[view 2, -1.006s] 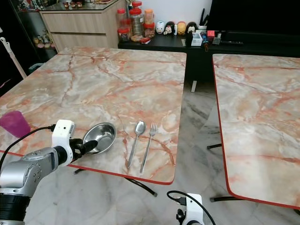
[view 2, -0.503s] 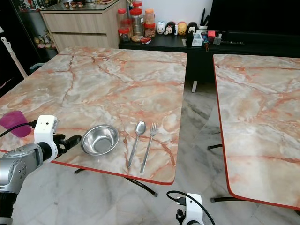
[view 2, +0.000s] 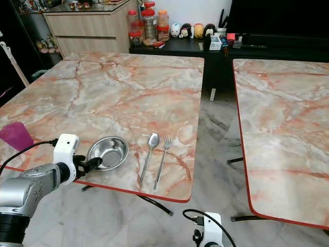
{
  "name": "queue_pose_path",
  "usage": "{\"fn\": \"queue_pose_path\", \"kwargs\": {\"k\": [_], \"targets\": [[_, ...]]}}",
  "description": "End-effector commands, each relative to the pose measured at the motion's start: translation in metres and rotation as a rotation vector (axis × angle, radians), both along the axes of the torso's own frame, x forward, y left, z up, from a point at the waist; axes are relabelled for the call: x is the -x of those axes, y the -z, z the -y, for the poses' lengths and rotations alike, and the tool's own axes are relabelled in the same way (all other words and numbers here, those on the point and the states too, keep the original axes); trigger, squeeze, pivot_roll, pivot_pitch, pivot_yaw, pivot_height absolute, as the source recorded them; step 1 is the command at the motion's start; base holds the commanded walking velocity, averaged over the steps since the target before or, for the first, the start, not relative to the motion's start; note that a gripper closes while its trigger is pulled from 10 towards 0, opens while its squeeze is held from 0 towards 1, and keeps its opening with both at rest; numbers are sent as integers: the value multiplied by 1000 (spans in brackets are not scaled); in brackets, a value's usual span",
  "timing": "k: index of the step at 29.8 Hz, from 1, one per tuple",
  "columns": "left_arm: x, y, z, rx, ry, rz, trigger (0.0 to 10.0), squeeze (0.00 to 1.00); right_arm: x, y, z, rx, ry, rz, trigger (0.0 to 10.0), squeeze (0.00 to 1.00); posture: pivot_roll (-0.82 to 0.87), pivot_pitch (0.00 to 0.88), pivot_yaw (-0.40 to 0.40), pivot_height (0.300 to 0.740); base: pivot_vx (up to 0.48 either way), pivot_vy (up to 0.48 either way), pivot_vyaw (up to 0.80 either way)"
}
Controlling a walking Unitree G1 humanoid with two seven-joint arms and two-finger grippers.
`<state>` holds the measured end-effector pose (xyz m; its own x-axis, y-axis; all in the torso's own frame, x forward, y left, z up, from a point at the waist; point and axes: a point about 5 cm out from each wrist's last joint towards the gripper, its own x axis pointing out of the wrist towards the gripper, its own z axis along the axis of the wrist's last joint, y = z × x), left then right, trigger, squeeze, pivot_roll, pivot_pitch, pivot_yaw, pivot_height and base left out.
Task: Setting the table
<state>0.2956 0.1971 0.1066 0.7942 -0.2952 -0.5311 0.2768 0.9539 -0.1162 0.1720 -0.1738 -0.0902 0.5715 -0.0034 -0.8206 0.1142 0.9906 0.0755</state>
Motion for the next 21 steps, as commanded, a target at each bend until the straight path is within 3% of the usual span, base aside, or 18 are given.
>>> {"fn": "queue_pose_path", "kwargs": {"k": [1, 2, 3, 4, 5, 6, 21], "targets": [[2, 0, 3, 4, 12, -14, 10000, 0, -1, -1, -1, -13, 16, 6, 10000, 0, 85, 0, 60, 732, 0, 0, 0], [2, 0, 3, 6, 12, -13, 10000, 0, -1, -1, -2, -13, 17, 6, 10000, 0, 85, 0, 60, 732, 0, 0, 0], [2, 0, 3, 10, 12, -11, 9020, 0, -1, -1, -2, -13, 17, 6, 10000, 0, 85, 0, 59, 732, 0, 0, 0], [1, 0, 3, 11, 12, -10, 863, 0, -2, -1, -2, -13, 16, 6, 10000, 0, 85, 0, 60, 732, 0, 0, 0], [1, -1, 3, 11, 11, -8, 863, 0, -2, -1, -2, -13, 17, 6, 10000, 0, 85, 0, 60, 732, 0, 0, 0], [1, -1, 3, 12, 11, -6, 0, 0, -2, -1, -2, -13, 17, 6, 10000, 0, 85, 0, 59, 732, 0, 0, 0], [1, -2, 0, 27, -20, 6, 0, 0, -2, -1, -2, -11, 15, 7, 10000, 0, 85, 0, 60, 732, 0, 0, 0]]}}
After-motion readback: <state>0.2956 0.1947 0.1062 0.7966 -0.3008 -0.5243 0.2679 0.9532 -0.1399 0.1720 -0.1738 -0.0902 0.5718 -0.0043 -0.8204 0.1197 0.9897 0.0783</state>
